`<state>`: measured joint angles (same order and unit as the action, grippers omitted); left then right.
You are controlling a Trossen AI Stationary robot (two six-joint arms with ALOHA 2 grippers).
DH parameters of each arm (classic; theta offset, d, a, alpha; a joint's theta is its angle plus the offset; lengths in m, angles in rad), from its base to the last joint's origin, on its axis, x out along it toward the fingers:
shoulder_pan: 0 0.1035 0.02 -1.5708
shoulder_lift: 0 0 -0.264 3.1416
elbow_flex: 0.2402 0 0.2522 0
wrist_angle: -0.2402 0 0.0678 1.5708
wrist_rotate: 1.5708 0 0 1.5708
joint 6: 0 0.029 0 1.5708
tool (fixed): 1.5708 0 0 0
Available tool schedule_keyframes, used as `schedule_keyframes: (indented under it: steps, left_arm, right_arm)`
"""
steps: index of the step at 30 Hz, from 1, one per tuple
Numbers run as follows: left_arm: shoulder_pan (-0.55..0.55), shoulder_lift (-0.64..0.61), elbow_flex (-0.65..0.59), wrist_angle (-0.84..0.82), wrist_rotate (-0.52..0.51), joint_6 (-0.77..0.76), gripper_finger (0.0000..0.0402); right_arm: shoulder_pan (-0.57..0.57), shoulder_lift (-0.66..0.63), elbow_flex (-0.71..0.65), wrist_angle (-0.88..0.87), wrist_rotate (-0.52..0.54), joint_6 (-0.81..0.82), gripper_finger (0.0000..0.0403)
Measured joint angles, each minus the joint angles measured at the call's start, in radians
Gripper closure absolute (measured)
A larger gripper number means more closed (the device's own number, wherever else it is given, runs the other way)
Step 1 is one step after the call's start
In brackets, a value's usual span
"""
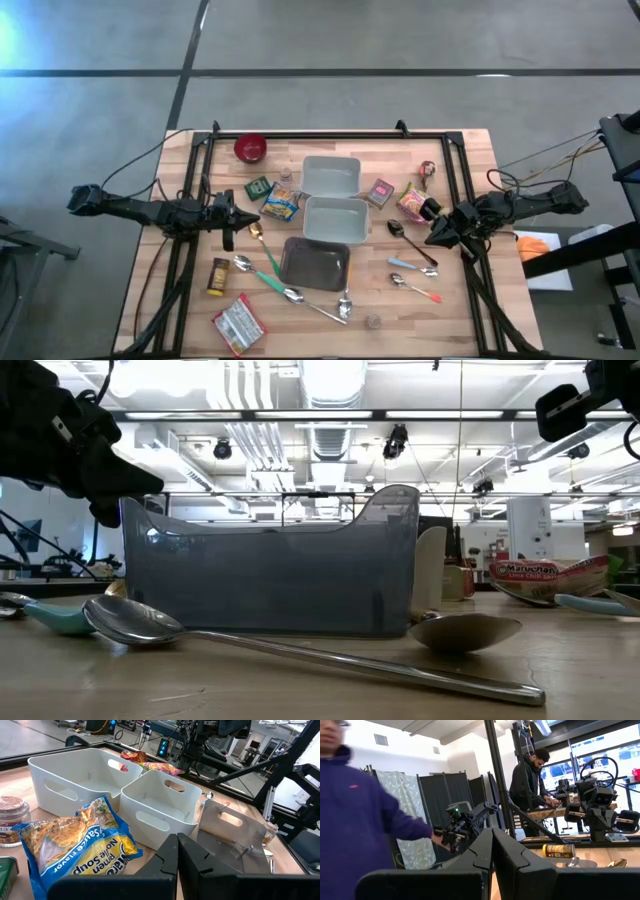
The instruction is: Pick & Place Food Item
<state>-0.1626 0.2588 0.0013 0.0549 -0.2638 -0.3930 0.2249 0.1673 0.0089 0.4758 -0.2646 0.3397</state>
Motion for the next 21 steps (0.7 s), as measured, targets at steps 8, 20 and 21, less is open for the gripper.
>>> schedule_keyframes:
  steps: [8,20,21]
  left_arm:
    - [0.001,0.0,0.0,0.027,0.0,-0.035,0.0397]
    - [0.034,0.02,0.136,0.189,-0.057,-0.224,0.0397]
    - [0.034,0.028,0.167,0.176,-0.052,-0.15,0.0397]
  right_arm:
    - [0.0,0.0,0.0,0.0,0.0,0.0,0.0394]
    - [-0.003,-0.001,0.001,0.079,0.431,-0.036,0.0394]
    - [-0.003,-0.002,0.008,0.079,0.508,-0.018,0.0394]
